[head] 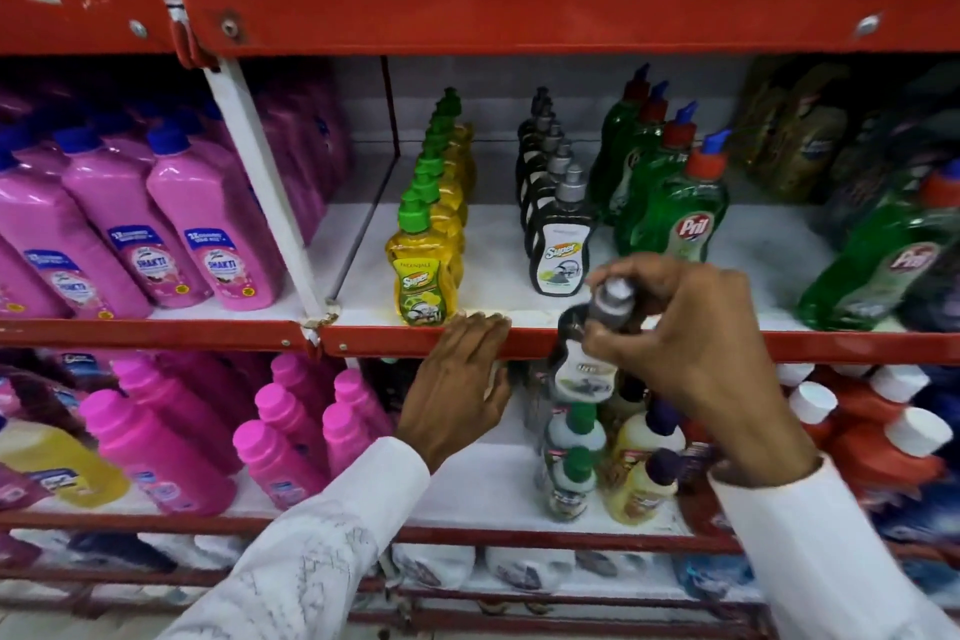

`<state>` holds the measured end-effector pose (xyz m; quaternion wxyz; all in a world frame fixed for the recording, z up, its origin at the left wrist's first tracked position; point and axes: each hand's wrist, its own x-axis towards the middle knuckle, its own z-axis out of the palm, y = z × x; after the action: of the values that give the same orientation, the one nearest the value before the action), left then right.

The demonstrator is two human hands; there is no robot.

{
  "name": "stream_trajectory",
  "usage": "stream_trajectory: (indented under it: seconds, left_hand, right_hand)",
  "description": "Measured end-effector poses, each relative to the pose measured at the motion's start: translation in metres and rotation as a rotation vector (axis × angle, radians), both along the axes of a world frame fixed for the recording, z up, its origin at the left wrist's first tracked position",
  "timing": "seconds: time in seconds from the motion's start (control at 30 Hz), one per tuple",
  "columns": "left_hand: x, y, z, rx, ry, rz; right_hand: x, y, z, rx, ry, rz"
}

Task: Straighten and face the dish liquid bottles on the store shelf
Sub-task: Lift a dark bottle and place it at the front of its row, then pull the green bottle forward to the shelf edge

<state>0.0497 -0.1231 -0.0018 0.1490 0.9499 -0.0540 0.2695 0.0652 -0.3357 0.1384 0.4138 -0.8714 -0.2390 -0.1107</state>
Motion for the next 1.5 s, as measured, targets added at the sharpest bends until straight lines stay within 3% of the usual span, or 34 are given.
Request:
stream_trajectory:
  seconds: [0.23, 0.57, 0.83, 0.93, 1.07, 1.2, 1.33, 1.5]
  left_hand:
    - [0.001, -0.007, -0.004, -0.063, 0.034, 0.031]
    - [-0.002, -0.018, -0.006, -0.075, 0.063, 0.083]
    - [0.011, -0.040, 0.000, 0.060, 0.075, 0.216]
    - [0.019, -0.054, -0.007, 0.072, 0.094, 0.269]
    - [0.027, -0.057, -0.013, 0.107, 0.084, 0.311]
    - [0.030, -0.058, -0.015, 0.101, 0.069, 0.319]
    - [0.030, -0.058, -0.016, 0.078, 0.044, 0.335]
    - [0.028, -0.057, -0.018, 0.057, 0.027, 0.330]
  right_hand:
    - [0.055, 0.012, 0.044, 0.038, -0.091, 0.021]
    - [0.108, 0.047, 0.020, -0.121, -0.036, 0.112]
    - [0.098, 0.021, -0.002, 0.014, -0.060, 0.155]
    - [0.086, -0.018, -0.039, 0.219, -0.187, -0.029]
    - [0.086, -0.066, -0.092, 0.556, -0.271, -0.495]
    - [0.113, -0.106, -0.107, 0.561, -0.288, -0.860]
    - [0.144, -0.128, -0.105, 0.519, -0.168, -0.882]
    - [0.164, -0.146, -0.104, 0.522, -0.161, -0.834]
